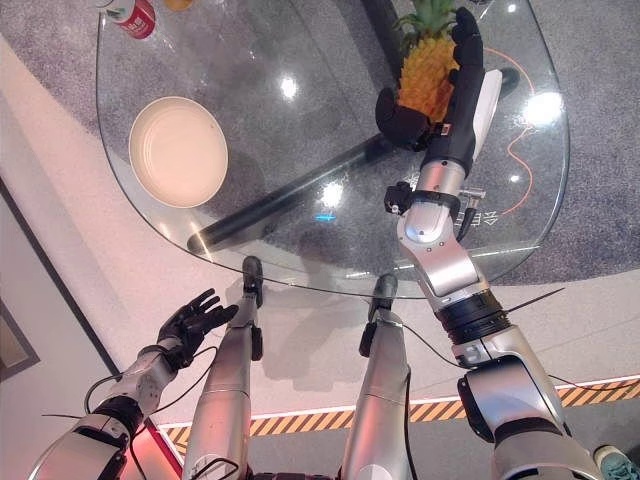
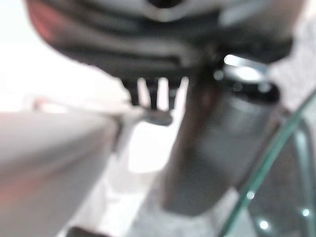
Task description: Pick up the fruit to the plate
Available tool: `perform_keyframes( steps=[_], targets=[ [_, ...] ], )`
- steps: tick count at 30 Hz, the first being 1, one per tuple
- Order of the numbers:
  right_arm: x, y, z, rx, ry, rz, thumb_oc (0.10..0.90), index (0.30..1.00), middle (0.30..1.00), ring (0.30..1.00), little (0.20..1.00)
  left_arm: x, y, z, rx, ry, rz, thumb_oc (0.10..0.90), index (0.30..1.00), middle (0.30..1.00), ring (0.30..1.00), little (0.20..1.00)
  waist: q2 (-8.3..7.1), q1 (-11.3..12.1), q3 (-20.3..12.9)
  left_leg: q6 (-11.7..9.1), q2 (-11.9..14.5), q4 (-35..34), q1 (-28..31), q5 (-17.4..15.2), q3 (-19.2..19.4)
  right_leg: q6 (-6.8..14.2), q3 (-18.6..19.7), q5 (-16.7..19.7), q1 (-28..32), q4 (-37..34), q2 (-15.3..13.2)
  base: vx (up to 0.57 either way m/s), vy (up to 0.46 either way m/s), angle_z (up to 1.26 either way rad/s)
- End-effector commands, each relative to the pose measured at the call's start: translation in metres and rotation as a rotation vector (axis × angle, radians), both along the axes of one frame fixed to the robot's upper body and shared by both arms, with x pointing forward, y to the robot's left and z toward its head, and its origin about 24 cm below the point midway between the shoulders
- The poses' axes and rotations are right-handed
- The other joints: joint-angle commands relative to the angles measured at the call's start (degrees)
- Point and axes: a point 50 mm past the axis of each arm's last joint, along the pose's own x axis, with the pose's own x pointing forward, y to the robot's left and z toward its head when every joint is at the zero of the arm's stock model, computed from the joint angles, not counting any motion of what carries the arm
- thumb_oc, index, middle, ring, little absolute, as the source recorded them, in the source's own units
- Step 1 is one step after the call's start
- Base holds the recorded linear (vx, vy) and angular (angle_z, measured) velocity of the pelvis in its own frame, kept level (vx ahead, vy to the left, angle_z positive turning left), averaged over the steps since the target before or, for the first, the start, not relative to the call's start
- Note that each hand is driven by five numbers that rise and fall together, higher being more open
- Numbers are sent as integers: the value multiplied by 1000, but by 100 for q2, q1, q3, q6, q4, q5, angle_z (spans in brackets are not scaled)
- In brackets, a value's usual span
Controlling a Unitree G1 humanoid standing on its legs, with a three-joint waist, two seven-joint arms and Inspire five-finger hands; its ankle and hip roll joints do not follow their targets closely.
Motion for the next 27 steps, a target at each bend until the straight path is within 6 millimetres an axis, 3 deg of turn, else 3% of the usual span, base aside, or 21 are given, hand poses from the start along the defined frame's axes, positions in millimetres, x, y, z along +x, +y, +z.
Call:
perform_keyframes(
  steps=[1,14,27],
  targets=[
    [-8,-7,43,-36,-193,-110,800,900,900,900,900,-11,8,-7,45,25,8,800,900,900,900,900,-19,-9,-98,484,-426,594,-37,-553,351,-430,-597,908,379,-1204,426,0,0,0],
    [-5,-18,45,9,-213,-250,800,900,900,900,900,-9,4,-7,41,31,-4,800,900,900,900,900,65,20,-98,510,-470,611,-67,-556,324,-411,-570,933,308,-1156,407,0,0,0],
    [4,-23,42,42,-164,-269,800,900,900,900,900,-6,2,-7,45,36,-22,800,900,900,900,900,98,63,-98,513,-483,613,-96,-552,289,-411,-578,940,262,-1131,400,0,0,0]
  ],
)
